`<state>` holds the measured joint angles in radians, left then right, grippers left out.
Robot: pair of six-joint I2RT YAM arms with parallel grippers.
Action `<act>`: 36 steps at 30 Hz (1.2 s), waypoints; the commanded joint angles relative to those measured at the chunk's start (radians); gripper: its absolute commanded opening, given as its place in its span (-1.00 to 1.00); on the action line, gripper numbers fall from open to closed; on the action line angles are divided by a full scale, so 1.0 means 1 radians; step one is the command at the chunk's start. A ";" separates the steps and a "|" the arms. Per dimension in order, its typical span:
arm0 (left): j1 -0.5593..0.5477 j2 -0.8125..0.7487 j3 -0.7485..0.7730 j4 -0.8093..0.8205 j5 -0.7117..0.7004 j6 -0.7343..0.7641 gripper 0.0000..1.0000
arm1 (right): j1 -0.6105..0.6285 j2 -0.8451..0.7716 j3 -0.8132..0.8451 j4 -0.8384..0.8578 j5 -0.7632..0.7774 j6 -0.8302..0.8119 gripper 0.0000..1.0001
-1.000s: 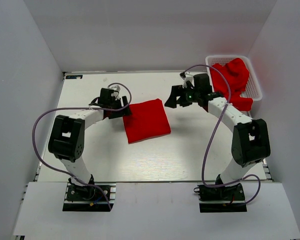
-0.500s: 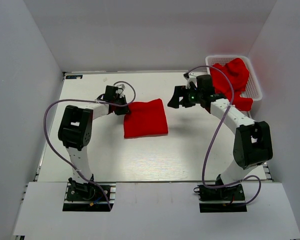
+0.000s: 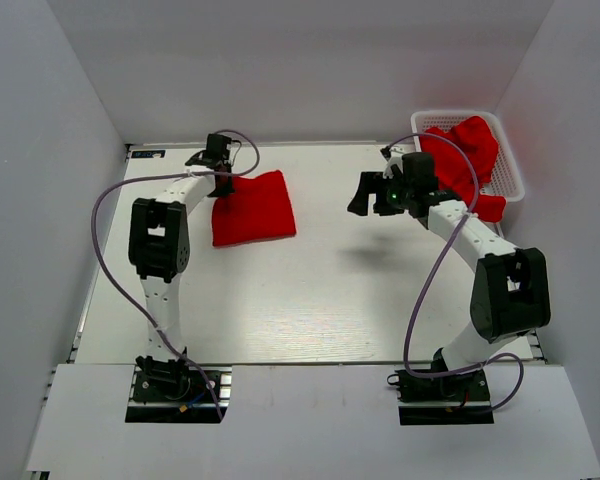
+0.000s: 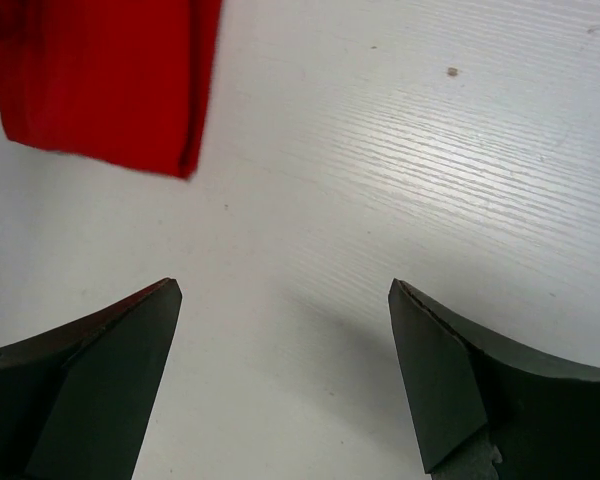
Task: Fold and stack the t-shirts
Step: Put the neatly folded tshirt into the corner of the board with the left arm
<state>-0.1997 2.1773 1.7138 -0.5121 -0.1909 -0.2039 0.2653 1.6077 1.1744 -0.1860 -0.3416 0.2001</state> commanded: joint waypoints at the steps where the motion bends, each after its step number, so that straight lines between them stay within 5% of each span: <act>1: 0.054 -0.008 0.066 -0.091 -0.231 0.082 -1.00 | -0.012 -0.011 0.017 -0.027 0.041 0.004 0.81; 16: 0.293 0.303 0.555 0.084 -0.097 0.446 -1.00 | -0.049 0.201 0.277 -0.161 0.064 0.019 0.81; 36: 0.425 0.394 0.603 0.359 0.025 0.525 -0.89 | -0.066 0.333 0.353 -0.248 -0.019 0.101 0.81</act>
<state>0.1993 2.5835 2.2608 -0.2298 -0.1959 0.3176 0.2050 1.9278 1.4738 -0.4137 -0.3435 0.2855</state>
